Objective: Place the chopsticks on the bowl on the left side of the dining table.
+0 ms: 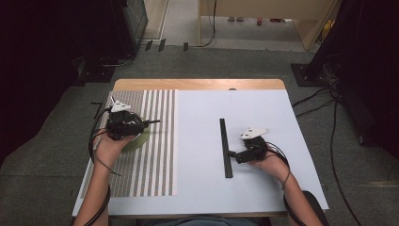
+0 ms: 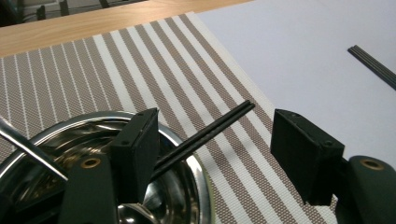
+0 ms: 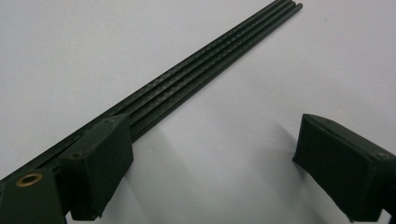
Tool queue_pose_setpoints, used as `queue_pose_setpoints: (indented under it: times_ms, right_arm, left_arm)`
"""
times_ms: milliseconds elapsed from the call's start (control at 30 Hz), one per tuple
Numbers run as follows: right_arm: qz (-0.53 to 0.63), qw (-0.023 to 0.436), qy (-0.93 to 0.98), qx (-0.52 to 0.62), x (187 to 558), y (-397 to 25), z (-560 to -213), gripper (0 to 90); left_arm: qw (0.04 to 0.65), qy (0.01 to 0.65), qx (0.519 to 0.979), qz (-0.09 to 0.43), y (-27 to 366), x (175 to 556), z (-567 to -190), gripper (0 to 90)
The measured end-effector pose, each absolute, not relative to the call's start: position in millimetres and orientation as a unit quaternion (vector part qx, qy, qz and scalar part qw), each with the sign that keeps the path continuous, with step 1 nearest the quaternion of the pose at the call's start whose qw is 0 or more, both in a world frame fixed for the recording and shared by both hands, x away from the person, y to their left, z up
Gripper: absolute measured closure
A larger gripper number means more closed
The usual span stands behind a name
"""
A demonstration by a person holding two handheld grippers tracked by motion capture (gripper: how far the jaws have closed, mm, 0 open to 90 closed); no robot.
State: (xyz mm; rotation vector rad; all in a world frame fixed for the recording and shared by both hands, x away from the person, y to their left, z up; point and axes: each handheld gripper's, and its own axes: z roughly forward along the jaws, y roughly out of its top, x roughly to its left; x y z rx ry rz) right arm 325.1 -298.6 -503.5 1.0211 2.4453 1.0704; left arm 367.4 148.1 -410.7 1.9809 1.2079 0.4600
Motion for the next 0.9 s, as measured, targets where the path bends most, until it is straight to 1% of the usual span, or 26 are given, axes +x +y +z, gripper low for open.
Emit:
queue_pose_setpoints:
  times_ms: [300,900]
  right_arm:
    - [0.371,0.141,0.847,0.354,325.0,-298.6,-503.5,10.9]
    - [0.371,0.141,0.847,0.354,325.0,-298.6,-503.5,10.9]
  left_arm:
    - [0.376,0.462,0.783,0.177,130.1,361.6,-410.0,29.7]
    - [0.395,0.422,0.799,0.166,90.0,349.0,-413.6,22.5]
